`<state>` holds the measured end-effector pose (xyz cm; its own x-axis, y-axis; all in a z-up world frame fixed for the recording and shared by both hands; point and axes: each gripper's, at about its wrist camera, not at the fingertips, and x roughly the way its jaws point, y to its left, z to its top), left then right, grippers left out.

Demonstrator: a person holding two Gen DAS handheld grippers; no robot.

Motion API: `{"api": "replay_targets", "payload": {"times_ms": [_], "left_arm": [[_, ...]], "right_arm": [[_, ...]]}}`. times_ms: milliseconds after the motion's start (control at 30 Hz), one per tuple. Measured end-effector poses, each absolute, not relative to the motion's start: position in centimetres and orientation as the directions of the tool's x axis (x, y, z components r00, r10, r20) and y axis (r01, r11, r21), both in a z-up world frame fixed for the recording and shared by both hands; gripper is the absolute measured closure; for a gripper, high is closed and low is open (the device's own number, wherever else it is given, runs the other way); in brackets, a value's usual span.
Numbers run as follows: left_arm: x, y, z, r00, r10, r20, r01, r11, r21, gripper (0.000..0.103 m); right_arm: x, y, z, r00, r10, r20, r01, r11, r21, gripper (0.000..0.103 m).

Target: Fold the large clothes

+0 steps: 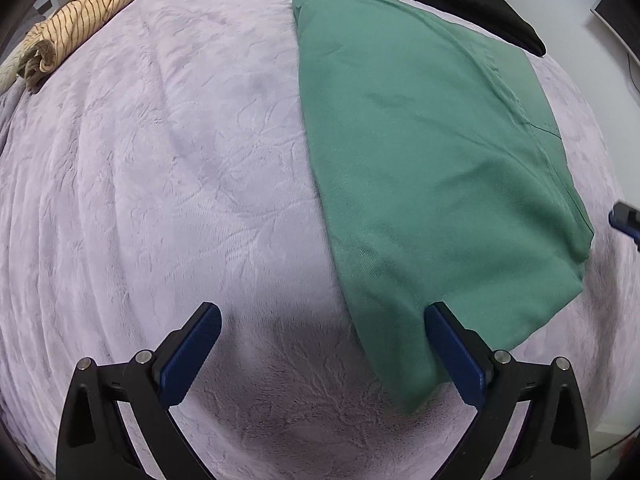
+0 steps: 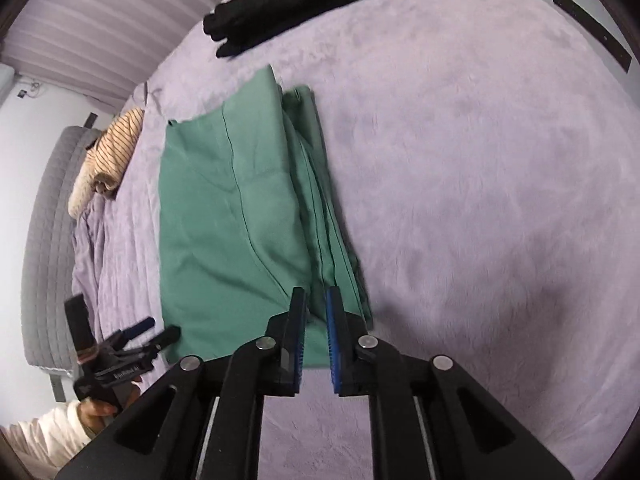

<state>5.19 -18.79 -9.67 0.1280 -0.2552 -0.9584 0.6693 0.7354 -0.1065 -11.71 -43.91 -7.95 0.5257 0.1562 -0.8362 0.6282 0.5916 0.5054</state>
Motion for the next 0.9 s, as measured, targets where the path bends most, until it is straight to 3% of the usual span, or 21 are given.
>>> {"api": "replay_targets", "payload": {"times_ms": [67, 200, 233, 333, 467, 600, 900], "left_arm": [[5.1, -18.8, -9.7, 0.127, -0.254, -0.959, 0.666, 0.738, -0.107, 0.001], [5.7, -19.1, -9.7, 0.131, -0.252, -0.959, 0.671, 0.734, -0.102, 0.001], [5.6, -19.2, -9.7, 0.132, -0.252, -0.959, 0.675, 0.731, -0.099, 0.001], [5.3, -19.3, -9.5, 0.133, -0.253, -0.958, 0.681, 0.726, -0.097, 0.001], [5.2, -19.4, -9.4, 0.121, -0.259, -0.958, 0.679, 0.726, -0.111, 0.001], [5.0, -19.9, -9.1, 0.121, -0.243, -0.962, 0.681, 0.726, -0.098, 0.001], [5.2, -20.0, -8.6, 0.104, -0.208, -0.973, 0.658, 0.748, -0.09, 0.001]], "right_arm": [[-9.9, -45.2, -7.8, 0.542, 0.165, -0.824, 0.617, 0.588, 0.523, 0.055], [-5.1, -46.0, -9.5, 0.521, 0.195, -0.831, 0.593, 0.617, 0.517, 0.055], [-4.2, -46.2, -10.2, 0.509, 0.208, -0.835, 0.594, 0.617, 0.516, 0.056], [-2.2, -46.0, -11.3, 0.475, 0.233, -0.849, 0.59, 0.632, 0.503, 0.1], [-0.9, -45.9, -12.3, 0.397, 0.156, -0.904, 0.59, 0.711, 0.382, 0.1], [-1.5, -47.1, -14.1, 0.403, 0.186, -0.896, 0.638, 0.645, 0.421, 0.099], [-6.0, -46.1, -10.8, 0.379, 0.149, -0.913, 0.67, 0.637, 0.382, 0.097]]}}
